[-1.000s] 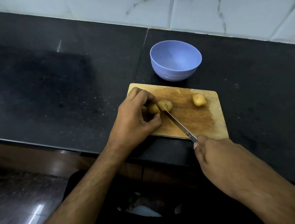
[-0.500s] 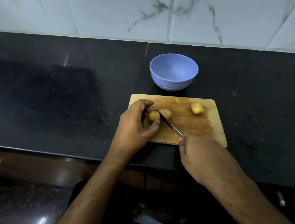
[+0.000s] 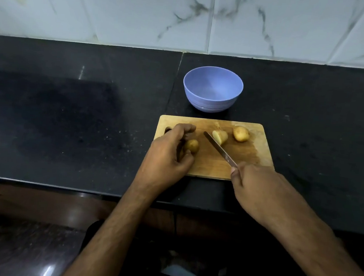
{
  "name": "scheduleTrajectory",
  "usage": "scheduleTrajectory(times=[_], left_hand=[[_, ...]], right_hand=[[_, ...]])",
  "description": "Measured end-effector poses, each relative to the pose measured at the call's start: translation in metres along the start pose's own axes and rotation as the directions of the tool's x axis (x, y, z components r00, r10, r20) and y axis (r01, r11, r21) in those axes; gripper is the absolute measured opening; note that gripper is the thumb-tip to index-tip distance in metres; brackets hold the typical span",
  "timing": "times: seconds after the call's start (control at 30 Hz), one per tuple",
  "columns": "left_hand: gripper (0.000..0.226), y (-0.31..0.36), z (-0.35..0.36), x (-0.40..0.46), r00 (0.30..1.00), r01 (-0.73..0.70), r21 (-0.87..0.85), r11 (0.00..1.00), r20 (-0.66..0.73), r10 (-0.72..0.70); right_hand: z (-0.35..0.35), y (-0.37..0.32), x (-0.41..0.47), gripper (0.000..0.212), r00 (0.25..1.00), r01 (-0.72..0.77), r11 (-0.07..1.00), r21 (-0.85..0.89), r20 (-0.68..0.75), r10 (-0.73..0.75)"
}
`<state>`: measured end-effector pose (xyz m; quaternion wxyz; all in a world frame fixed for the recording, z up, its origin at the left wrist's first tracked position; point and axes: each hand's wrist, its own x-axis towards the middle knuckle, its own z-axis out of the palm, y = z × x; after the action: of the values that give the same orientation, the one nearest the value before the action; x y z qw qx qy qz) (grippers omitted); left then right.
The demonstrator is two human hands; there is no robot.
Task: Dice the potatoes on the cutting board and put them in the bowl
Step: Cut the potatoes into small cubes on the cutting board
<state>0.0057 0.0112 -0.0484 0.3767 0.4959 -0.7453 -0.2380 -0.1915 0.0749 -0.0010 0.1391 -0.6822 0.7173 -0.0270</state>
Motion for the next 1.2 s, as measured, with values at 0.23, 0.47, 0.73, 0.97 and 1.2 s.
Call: scheduleTrajectory(times=[0.23,0.47,0.73,0.97,1.2], left_hand=[[0.028,-0.001,0.002,0.001,0.997,-0.005,0.015,1.000,-0.073,0.006],[0.022,-0.003,0.002,0.003,0.996,-0.029,0.025,0.999,-0.082,0.031],[0.020,-0.003,0.003,0.003,0.995,-0.028,0.042,0.999,-0.091,0.032],[0.016,-0.003,0.003,0.003,0.996,-0.045,0.062,0.997,-0.073,0.050],[0.015,0.000,0.003,0.001,0.996,-0.026,0.061,0.998,-0.079,0.031]], right_hand=[[0.004,-0.021,-0.004,0.031,0.998,0.060,0.997,0.047,-0.012,-0.059],[0.004,-0.023,-0.009,0.032,0.995,0.080,0.997,0.019,-0.058,-0.079],[-0.003,-0.029,-0.019,0.027,0.996,0.069,0.997,-0.045,-0.057,-0.071],[-0.006,-0.039,-0.010,0.017,1.000,0.021,0.998,-0.053,0.019,-0.020],[-0.002,-0.027,0.010,0.022,0.980,0.027,0.996,0.079,0.196,-0.042]])
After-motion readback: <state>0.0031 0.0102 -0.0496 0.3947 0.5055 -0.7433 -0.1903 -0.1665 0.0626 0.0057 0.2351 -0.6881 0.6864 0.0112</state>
